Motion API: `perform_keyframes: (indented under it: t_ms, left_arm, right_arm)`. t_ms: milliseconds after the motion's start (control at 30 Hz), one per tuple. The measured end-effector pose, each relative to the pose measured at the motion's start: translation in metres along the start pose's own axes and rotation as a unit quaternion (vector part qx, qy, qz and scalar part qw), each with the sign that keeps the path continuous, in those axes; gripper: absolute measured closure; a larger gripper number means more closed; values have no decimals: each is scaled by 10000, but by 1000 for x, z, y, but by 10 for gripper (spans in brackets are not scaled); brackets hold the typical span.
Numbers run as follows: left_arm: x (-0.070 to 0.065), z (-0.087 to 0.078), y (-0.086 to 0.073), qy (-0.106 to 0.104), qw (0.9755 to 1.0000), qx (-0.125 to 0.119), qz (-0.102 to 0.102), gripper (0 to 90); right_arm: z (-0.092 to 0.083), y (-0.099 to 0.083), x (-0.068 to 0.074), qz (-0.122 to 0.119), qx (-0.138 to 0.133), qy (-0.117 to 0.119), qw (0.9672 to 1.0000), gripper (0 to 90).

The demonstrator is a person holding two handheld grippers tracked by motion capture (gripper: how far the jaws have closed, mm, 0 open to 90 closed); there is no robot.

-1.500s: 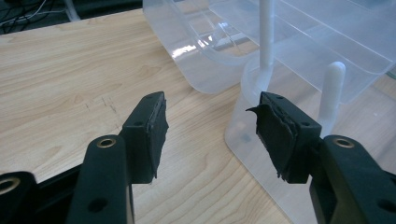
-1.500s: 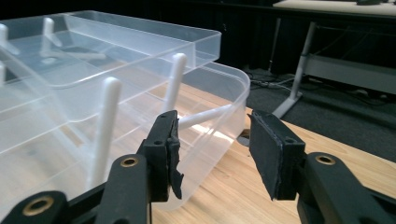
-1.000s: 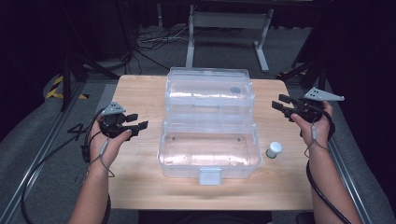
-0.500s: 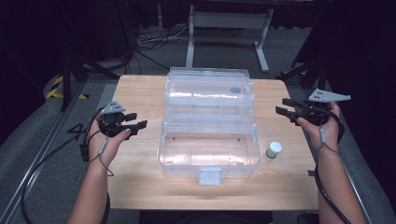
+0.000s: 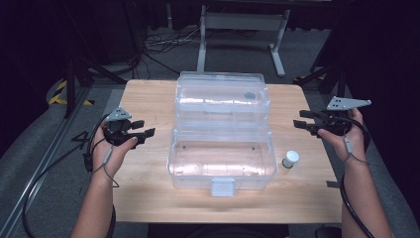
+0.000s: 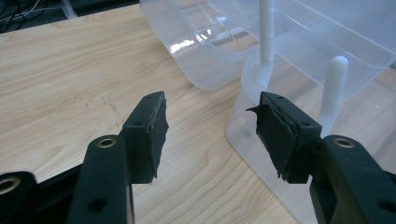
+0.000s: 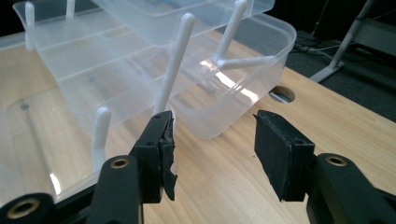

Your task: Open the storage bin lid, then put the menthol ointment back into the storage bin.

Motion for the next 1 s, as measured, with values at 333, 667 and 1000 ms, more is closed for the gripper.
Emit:
perform_keyframes:
  t_ms: [333, 667, 1000]
  left_arm:
    - [0, 2, -1, -21, 10000, 29, -23, 438]
    - [1, 1, -2, -16, 10000, 14, -56, 437]
    - [1, -1, -3, -15, 10000, 31, -55, 438]
  right_arm:
    - [-4, -2, 3, -157, 286, 119, 9994, 468]
    - [-11, -8, 2, -208, 544, 279, 9979, 468]
    - [-5, -16, 3, -282, 915, 455, 9944, 467]
Point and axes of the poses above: each handheld gripper's, and its own axes: z roughly forward along the jaws, y roughly out of its top, x roughly to its left, the point moved 4 cm from there along z, roughly forward along the jaws
